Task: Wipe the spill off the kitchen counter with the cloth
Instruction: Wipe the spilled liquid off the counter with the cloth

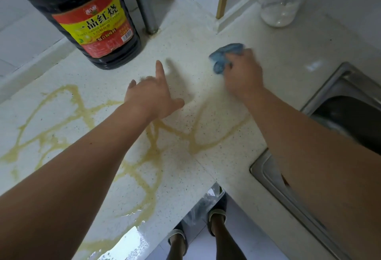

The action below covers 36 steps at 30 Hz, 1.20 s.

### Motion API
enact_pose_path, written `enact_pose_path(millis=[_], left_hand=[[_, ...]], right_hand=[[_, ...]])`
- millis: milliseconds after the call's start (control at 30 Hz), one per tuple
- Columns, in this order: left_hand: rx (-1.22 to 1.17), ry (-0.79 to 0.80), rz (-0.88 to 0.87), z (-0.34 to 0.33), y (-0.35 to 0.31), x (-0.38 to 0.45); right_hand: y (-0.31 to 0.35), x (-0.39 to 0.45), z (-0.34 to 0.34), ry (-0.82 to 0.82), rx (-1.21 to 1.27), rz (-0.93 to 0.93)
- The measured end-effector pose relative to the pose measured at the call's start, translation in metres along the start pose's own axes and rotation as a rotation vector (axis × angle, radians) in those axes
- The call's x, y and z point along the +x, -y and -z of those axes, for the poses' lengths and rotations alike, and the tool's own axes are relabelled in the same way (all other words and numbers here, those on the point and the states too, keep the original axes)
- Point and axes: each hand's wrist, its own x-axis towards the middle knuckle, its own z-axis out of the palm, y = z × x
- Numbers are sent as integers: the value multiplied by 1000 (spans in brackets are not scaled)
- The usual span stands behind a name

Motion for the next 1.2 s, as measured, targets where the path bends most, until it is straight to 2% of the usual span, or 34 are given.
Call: enact_pose_path(millis=[33, 67, 100, 200, 267, 333, 367, 433, 467, 500, 600, 667, 733, 800, 833, 867, 900, 1000, 1067, 1133, 1200], left_hand=[[2, -5, 0, 0, -1, 0], [5, -6, 8, -1, -2, 1], [6, -1, 21, 0, -3, 0], [36, -10, 43, 6, -9, 0], [56, -7, 56, 12, -10, 1], [88, -8, 62, 12, -16, 3], [103, -2, 55, 8, -20, 2], [122, -7, 38, 2, -22, 6], [126, -2, 30, -2, -22, 7], [114, 0, 25, -4, -21, 5], [18, -3, 34, -2, -14, 3], [-12, -27, 43, -6, -7, 2], [-12, -73, 22, -14, -9, -7], [-43, -96, -9, -21, -19, -21], [-57, -92, -25, -25, -26, -29], [-66, -78, -43, -29, -35, -38], [-80, -66, -63, -32, -43, -46], [-171, -46, -133, -42, -62, -68], [-244, -51, -158, -46, -66, -79], [-286, -67, -148, -47, -65, -83], [-305, -72, -134, -48, -61, -87]], right_hand=[[-5, 5, 3, -25, 0, -101], [-4, 3, 1, -14, 0, -119], [3, -7, -3, 23, 6, -61], [25, -69, -13, 163, 71, 290], [17, -82, -17, 203, 12, 373], [-2, -65, -10, 141, -59, 234], [-15, -57, -4, 80, -60, 96], [-36, -41, 7, -7, -10, -155], [-39, -41, 9, -11, 26, -211], [-34, -48, 9, 25, 42, -201], [-10, -95, -1, 201, 19, 109], [-13, -117, -5, 216, -13, 233], [-36, -111, 2, 99, -37, 87], [-65, -99, 12, -30, -6, -236], [-73, -98, 16, -56, 18, -356], [-74, -102, 17, -51, 27, -389], [-67, -109, 15, -3, 31, -350], [-34, -149, 6, 143, 15, -37], [-34, -166, 5, 167, -27, 108], [-55, -157, 11, 106, -83, 50], [-82, -142, 21, 29, -82, -211]])
